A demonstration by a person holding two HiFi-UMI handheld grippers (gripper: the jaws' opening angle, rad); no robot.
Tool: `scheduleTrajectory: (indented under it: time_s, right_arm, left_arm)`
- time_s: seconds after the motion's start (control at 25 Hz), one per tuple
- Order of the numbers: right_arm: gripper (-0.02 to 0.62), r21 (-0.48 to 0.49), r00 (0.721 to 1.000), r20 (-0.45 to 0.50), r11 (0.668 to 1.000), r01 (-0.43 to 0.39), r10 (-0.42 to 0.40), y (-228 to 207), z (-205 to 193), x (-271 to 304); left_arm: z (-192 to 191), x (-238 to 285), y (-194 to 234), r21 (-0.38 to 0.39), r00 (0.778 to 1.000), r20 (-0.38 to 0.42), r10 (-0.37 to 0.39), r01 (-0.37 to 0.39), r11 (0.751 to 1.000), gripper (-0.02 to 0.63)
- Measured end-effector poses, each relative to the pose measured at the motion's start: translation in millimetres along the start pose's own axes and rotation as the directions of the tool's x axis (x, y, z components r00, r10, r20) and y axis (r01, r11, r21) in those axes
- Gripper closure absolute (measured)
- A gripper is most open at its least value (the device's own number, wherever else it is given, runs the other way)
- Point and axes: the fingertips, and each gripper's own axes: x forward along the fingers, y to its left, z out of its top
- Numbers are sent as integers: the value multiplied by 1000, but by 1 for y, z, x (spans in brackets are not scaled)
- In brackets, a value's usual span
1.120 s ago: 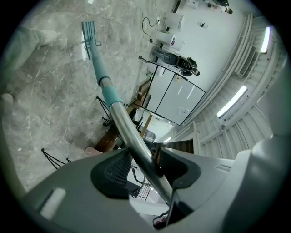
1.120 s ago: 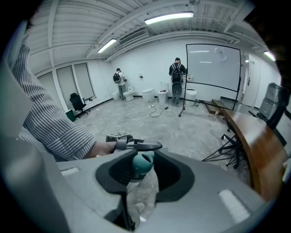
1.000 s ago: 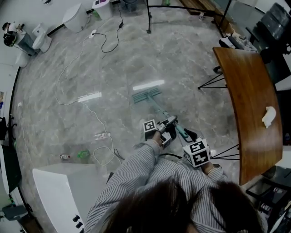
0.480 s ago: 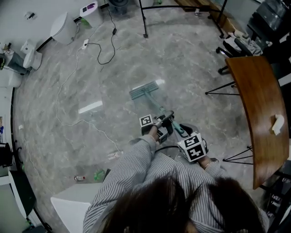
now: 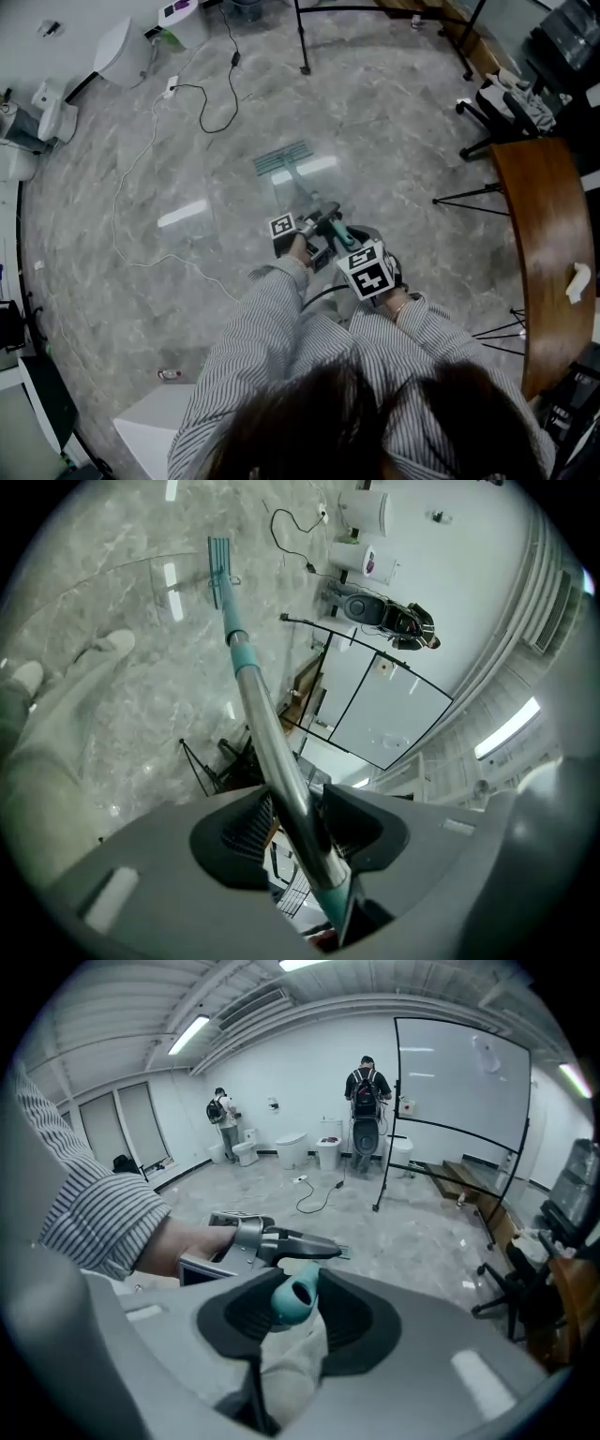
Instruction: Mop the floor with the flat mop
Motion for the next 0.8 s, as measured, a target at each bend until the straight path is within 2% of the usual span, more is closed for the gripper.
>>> scheduleTrajectory:
  time_s: [0.08, 0.32, 0.6, 0.8]
  right_arm:
    - [479, -32, 1000, 1, 999, -4, 4, -11, 25, 22]
    - [479, -90, 999, -13, 995, -40, 39, -45, 94, 84]
    - [474, -161, 996, -46, 983, -86, 79, -69, 162, 141]
    - [474, -174, 994, -55, 979, -101, 93, -84, 191, 162]
  left_arm:
    - [25, 12, -18, 5, 1000, 14, -17, 16, 1000, 449]
    - [111, 48, -61, 5, 992, 120, -26, 26, 1000, 448]
    - [187, 76, -107, 66, 994, 105, 32, -39, 997, 446]
    - [217, 90, -127, 55, 989, 145, 7, -15, 998, 446]
